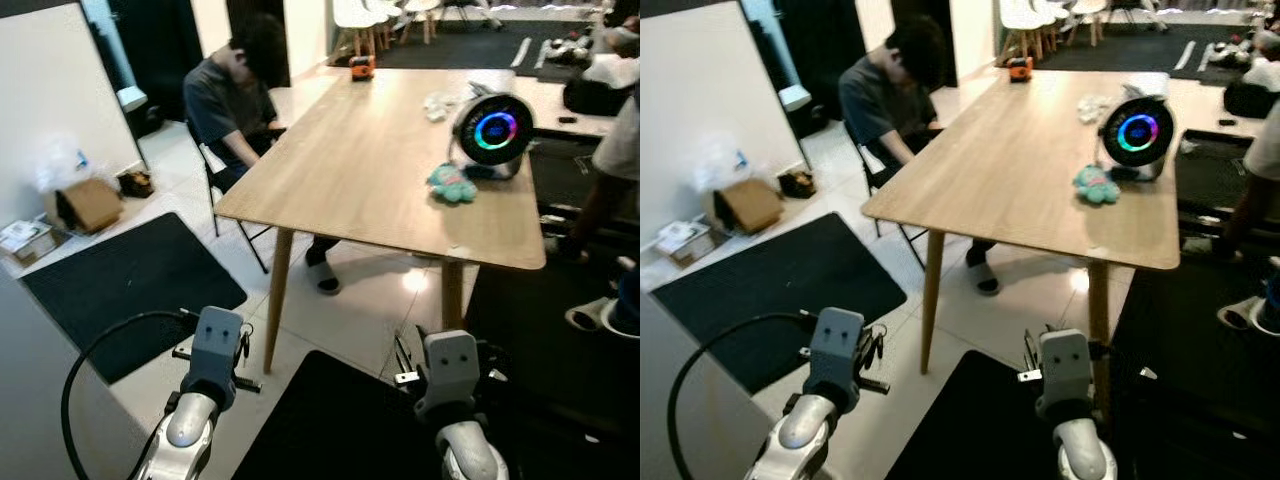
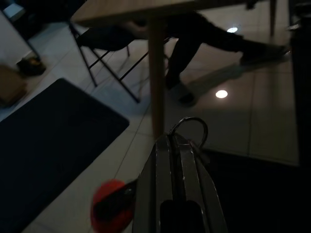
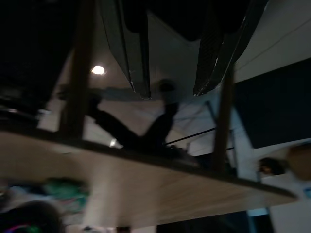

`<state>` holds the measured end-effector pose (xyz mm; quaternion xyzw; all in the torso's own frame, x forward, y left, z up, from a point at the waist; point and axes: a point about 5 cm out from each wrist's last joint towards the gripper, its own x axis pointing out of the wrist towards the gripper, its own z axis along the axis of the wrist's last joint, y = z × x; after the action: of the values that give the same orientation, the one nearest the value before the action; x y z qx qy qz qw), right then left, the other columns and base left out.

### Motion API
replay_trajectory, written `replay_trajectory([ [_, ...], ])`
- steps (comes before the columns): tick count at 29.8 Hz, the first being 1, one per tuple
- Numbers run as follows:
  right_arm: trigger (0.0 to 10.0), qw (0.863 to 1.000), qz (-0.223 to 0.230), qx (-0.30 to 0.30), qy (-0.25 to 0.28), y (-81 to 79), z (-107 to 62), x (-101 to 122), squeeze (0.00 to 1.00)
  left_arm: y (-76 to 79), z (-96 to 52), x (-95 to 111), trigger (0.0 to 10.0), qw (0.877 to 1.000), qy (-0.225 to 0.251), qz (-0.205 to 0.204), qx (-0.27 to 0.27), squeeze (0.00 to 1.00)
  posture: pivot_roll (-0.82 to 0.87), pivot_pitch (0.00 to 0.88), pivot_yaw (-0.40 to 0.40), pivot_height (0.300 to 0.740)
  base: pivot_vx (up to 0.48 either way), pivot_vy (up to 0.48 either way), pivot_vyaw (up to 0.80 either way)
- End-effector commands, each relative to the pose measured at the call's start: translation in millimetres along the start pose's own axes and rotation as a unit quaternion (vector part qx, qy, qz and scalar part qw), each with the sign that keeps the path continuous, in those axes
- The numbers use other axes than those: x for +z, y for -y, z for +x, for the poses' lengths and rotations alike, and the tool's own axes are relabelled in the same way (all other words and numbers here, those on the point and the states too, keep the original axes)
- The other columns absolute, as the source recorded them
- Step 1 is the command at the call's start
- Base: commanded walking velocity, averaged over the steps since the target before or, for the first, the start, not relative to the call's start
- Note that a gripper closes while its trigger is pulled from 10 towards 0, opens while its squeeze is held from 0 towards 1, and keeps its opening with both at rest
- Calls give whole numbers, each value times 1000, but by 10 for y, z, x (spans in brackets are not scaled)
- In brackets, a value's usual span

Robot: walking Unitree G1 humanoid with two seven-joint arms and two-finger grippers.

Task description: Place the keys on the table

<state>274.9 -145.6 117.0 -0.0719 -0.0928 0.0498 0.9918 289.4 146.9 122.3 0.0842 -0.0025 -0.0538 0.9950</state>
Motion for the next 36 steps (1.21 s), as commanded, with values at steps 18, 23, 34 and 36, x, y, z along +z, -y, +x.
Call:
replay_trajectory([
  [18,10000,1000,3,0,-8,-14,-25,-38,0,-3,-16,-26,10000,1000,-3,0,3,0,5,158,115,740,0,0,-639],
  [23,10000,1000,3,0,-8,-16,-23,-39,0,-4,-14,-26,10000,1000,-3,0,3,0,6,158,115,740,0,0,-644],
  [34,10000,1000,-6,3,-6,-22,-10,-32,0,-4,-5,-19,10000,1000,-2,0,4,0,5,156,115,740,0,0,-328],
  [36,10000,1000,-5,4,-6,-28,-8,-35,0,2,-4,-14,10000,1000,0,1,2,0,5,154,115,740,0,0,0],
])
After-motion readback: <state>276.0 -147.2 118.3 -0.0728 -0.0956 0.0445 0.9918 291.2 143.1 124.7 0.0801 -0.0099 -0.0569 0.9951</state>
